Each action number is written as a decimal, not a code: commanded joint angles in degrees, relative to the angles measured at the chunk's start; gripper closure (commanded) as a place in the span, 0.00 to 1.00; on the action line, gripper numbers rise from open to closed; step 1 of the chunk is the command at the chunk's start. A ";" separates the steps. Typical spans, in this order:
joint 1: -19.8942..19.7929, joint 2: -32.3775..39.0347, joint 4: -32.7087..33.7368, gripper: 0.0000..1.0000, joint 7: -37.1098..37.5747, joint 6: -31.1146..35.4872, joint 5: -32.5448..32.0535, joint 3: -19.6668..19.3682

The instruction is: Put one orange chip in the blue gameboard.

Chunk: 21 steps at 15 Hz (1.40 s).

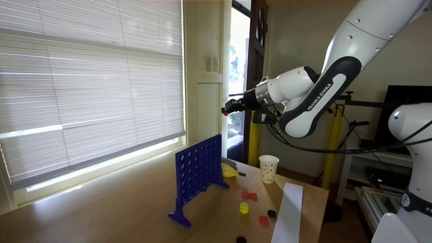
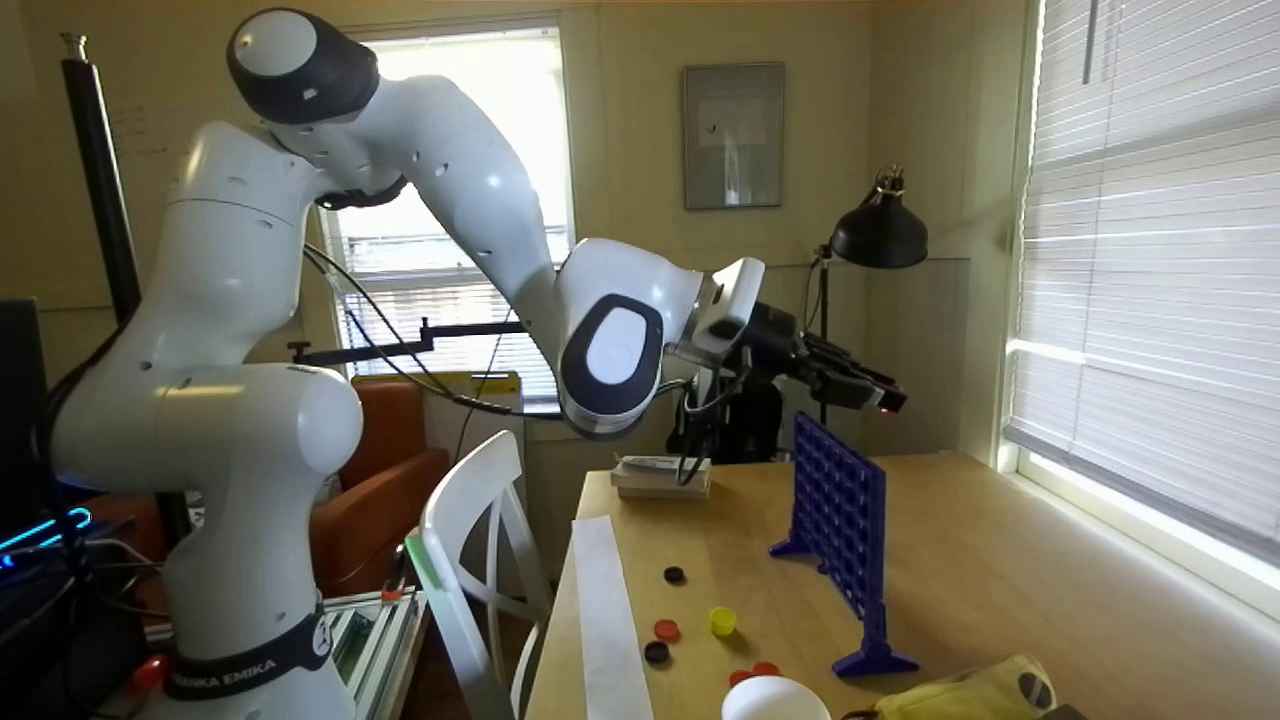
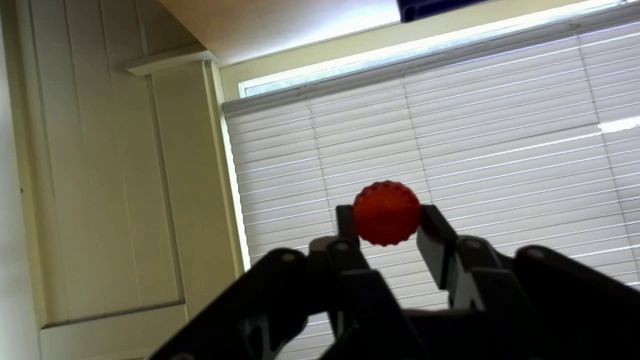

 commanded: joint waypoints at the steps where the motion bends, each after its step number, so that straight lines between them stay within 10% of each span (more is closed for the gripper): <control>1: -1.52 -3.91 -1.77 0.90 -14.39 4.20 12.86 7.25; 7: -10.17 -8.00 -2.58 0.90 -28.21 12.74 26.72 22.94; 8: -13.00 -8.06 -0.97 0.65 -30.05 11.27 27.94 26.10; 16: -17.15 -9.58 -1.02 0.65 -31.89 13.35 28.50 30.60; 17: -17.16 -9.59 -1.02 0.90 -31.90 13.35 28.50 30.61; 21: -29.91 -7.99 -1.27 0.90 -32.18 18.40 30.06 45.57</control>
